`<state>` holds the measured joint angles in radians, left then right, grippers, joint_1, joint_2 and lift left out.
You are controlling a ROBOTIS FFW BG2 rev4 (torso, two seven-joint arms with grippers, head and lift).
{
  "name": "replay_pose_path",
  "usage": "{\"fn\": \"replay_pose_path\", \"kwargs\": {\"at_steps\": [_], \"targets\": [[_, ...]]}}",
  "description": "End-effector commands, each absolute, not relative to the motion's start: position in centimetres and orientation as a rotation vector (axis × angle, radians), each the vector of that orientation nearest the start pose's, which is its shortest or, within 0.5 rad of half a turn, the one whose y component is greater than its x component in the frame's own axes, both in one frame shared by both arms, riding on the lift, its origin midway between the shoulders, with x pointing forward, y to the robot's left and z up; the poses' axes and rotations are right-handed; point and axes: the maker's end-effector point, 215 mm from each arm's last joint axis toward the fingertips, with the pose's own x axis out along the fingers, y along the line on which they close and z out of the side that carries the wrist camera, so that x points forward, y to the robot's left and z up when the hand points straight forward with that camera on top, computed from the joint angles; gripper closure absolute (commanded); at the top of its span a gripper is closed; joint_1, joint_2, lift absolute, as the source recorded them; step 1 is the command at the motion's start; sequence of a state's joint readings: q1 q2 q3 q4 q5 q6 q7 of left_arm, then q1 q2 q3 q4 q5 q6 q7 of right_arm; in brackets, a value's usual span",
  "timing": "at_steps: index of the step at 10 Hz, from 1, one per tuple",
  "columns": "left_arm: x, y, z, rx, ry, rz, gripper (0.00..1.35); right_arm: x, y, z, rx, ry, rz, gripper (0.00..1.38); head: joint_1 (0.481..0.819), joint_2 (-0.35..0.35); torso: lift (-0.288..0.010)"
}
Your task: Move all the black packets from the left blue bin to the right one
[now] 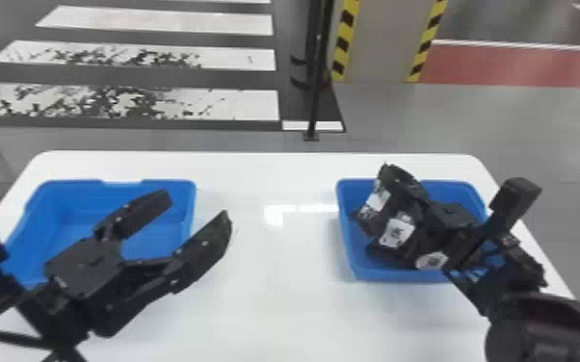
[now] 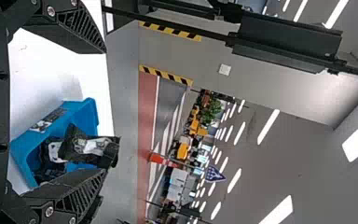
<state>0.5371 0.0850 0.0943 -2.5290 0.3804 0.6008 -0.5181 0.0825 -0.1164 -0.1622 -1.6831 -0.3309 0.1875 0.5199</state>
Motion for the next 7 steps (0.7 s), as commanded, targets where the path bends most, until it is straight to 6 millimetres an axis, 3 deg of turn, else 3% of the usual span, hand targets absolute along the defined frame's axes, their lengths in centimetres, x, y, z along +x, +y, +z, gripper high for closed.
{"fn": "replay_pose_path", "kwargs": {"at_steps": [1,2,3,4,7], "targets": [[37.6,12.0,-22.4,-0.27,0.106,-0.641,0.14,55.4,-29.2,-36.8,0.178,0.106,0.285,1.27,0.695,-0.135,-0.14],[37.1,12.8,-22.0,-0.262,0.09,-0.622,0.13,55.1,-30.6,-38.0,0.18,0.126,0.261,1.0,0.695,-0.178,-0.14],[36.8,13.7,-21.6,-0.262,0.069,-0.603,0.13,54.4,-31.4,-38.4,0.164,0.125,0.243,0.44,0.695,-0.202,-0.14],[36.4,14.7,-21.9,-0.263,0.069,-0.58,0.14,53.4,-31.9,-38.4,0.148,0.111,0.228,0.11,0.695,-0.211,-0.14],[35.2,18.3,-23.6,-0.227,0.1,-0.492,0.14,47.4,-32.3,-36.3,0.08,0.062,0.161,0.13,0.695,-0.209,-0.14]]}}
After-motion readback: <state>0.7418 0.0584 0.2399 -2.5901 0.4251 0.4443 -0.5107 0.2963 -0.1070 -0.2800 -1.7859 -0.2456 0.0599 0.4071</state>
